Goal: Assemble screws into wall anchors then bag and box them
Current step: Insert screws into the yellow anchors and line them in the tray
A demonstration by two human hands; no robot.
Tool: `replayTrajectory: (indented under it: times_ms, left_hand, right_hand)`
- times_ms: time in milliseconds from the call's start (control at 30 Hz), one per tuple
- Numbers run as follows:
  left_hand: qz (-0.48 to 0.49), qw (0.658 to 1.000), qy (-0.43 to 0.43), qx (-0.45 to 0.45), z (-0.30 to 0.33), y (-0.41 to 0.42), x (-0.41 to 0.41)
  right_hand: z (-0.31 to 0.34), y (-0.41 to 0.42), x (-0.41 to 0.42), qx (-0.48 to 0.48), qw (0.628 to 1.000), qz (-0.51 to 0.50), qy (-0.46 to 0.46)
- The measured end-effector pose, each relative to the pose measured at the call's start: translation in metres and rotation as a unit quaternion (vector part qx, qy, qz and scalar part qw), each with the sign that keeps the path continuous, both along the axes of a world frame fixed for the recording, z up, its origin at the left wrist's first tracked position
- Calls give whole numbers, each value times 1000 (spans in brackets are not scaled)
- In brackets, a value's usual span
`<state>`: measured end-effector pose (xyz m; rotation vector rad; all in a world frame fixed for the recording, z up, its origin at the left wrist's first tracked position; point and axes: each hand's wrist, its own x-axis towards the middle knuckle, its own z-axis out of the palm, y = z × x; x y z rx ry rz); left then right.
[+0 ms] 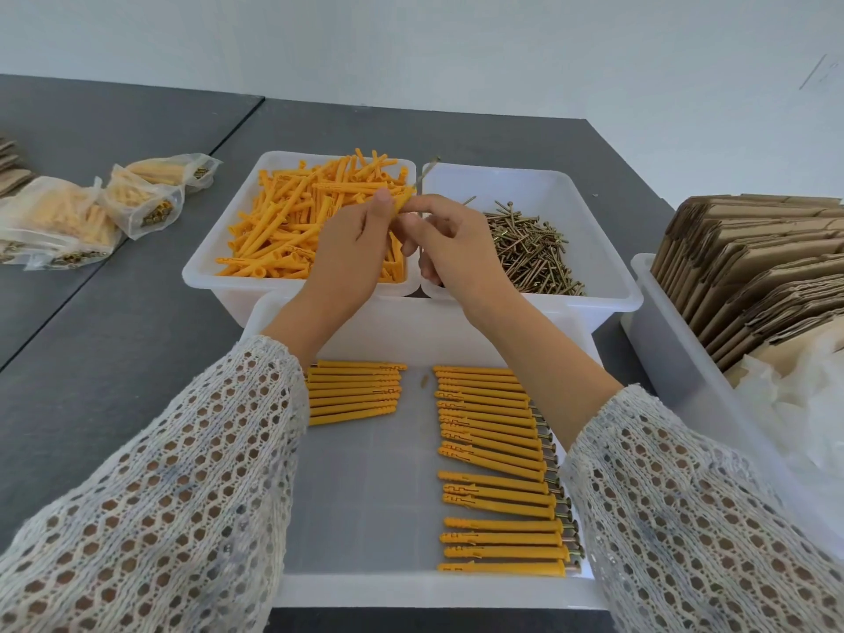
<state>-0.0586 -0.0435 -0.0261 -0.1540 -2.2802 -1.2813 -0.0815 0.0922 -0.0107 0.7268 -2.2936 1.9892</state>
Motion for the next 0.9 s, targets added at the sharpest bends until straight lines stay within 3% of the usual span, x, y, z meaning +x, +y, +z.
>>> replayTrajectory:
  times_ms: [133,367,533,633,700,767,833,900]
  left_hand:
    - [-2,999,-28,19,1,-1,-1]
    - [-60,994,-79,35,0,-7,-4]
    - [-64,972,-139,176,8,-11,-7]
    - [-72,947,-160,269,12,-16,-8]
    - [-61,926,-164,335,13,-17,-8]
    - [-40,915,-166,366,14,-17,-9]
    - [-37,912,-169,372,14,-17,-8]
    - [-37,910,-171,377,14,-18,-7]
  right_hand:
    - [-3,-4,3,-9,1000,9,27]
    - [0,-11,10,-15,1000,15,-2]
    - [18,-11,20,-28,996,59,-68]
    - [28,-6,28,32,982,161,-90]
    - [28,-4,34,160,950,257,-82]
    - [23,-4,42,317,884,336,-72]
    - [12,-10,52,446,816,364,-44]
    - [-3,-21,65,529,772,349,42]
